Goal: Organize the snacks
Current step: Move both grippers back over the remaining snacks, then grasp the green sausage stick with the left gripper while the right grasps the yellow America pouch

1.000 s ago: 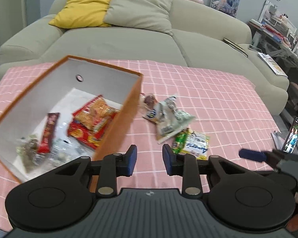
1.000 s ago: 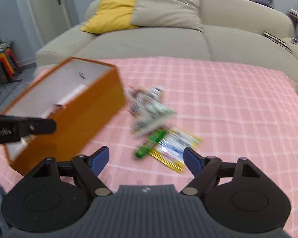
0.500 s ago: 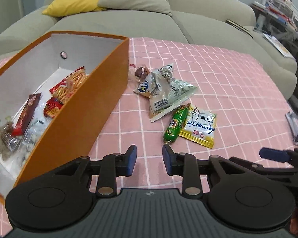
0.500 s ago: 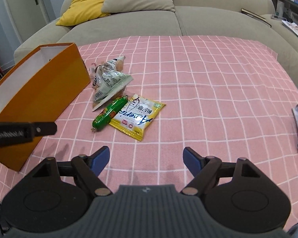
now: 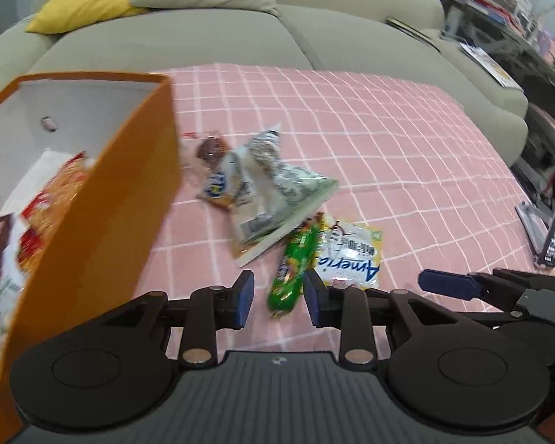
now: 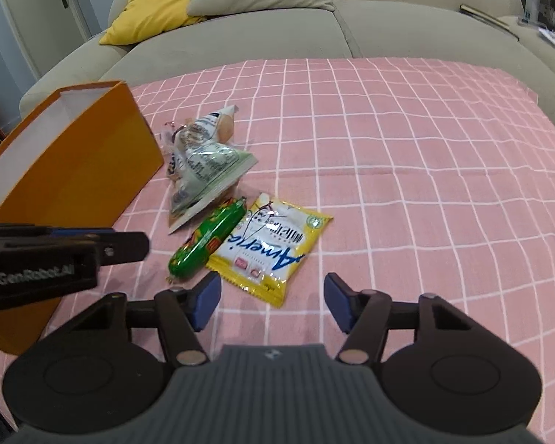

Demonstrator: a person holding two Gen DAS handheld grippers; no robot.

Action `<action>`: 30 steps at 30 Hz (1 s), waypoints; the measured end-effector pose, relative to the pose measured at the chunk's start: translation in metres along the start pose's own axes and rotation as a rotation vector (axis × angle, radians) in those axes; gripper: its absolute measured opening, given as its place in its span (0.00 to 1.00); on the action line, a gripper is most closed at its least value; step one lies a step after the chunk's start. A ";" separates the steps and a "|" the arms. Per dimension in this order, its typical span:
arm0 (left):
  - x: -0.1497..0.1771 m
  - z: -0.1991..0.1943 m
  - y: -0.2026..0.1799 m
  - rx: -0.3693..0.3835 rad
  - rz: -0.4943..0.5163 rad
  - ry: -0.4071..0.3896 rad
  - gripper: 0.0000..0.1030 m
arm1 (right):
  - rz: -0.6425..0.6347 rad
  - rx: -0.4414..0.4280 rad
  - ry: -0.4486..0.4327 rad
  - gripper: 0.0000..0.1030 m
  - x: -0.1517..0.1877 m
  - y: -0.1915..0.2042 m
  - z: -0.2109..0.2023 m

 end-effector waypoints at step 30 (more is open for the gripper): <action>0.003 0.040 0.027 -0.048 -0.117 0.131 0.24 | -0.014 0.044 0.018 0.59 -0.015 -0.003 0.034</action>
Point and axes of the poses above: each gripper's, at about its wrist camera, not at the fingertips, and z roughly the way its jaws point, y to its left, x to its underside, the point moved 6 cm from there along z, roughly the way its jaws point, and after that the axes turned 9 degrees about y, right-handed, at the moved point
